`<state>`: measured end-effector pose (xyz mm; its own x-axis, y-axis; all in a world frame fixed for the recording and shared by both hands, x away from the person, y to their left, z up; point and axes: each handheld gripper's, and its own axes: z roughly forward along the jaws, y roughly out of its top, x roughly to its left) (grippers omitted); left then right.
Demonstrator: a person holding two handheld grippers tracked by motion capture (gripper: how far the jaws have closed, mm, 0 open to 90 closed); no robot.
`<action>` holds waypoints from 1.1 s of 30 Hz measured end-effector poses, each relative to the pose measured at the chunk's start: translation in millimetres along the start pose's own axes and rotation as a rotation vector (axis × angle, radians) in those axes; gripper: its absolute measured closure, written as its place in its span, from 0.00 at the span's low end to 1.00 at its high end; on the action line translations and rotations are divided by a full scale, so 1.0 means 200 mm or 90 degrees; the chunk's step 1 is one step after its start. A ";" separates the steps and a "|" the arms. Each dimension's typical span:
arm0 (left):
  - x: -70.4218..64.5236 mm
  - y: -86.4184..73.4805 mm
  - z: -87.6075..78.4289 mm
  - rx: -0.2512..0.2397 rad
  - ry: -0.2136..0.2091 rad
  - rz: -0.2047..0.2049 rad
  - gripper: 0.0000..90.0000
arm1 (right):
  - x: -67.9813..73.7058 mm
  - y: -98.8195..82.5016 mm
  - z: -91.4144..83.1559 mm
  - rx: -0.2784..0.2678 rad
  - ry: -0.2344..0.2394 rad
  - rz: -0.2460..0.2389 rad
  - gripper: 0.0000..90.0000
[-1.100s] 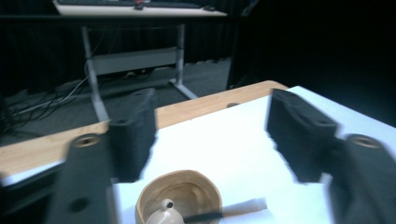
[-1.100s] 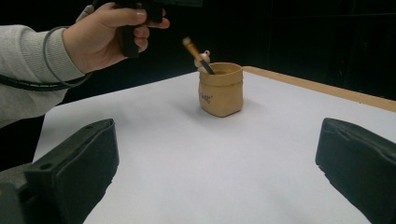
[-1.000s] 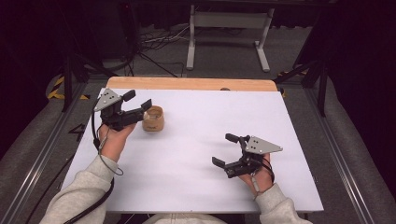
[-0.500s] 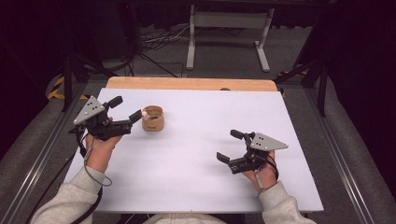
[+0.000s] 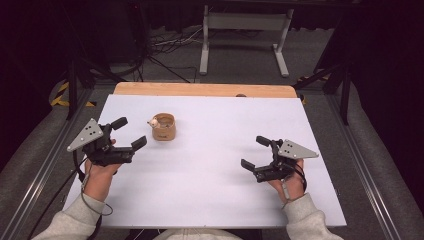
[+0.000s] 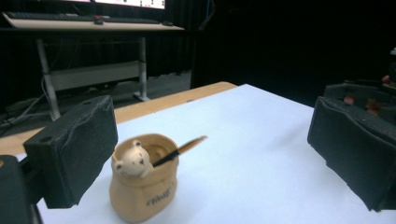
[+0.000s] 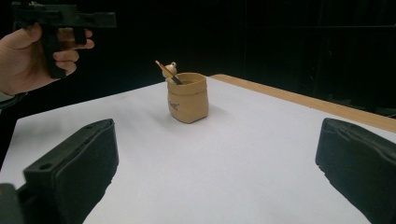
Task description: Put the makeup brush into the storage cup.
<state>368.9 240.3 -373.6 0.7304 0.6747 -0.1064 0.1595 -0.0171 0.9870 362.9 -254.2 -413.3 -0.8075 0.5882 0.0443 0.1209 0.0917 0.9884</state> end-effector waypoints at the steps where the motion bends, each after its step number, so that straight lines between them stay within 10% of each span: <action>1: 0.00 -0.01 0.00 0.000 -0.001 -0.001 0.03 | 0.00 0.00 0.00 0.002 -0.002 -0.002 0.00; 33: 0.00 -0.35 -0.10 0.049 -0.011 0.004 0.03 | -0.03 -0.08 -0.06 0.033 -0.022 -0.031 0.00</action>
<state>344.0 255.5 -440.4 0.7429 0.6616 -0.1023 0.2042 -0.0784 0.9758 357.9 -268.6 -427.1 -0.7931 0.6090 -0.0093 0.1122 0.1610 0.9805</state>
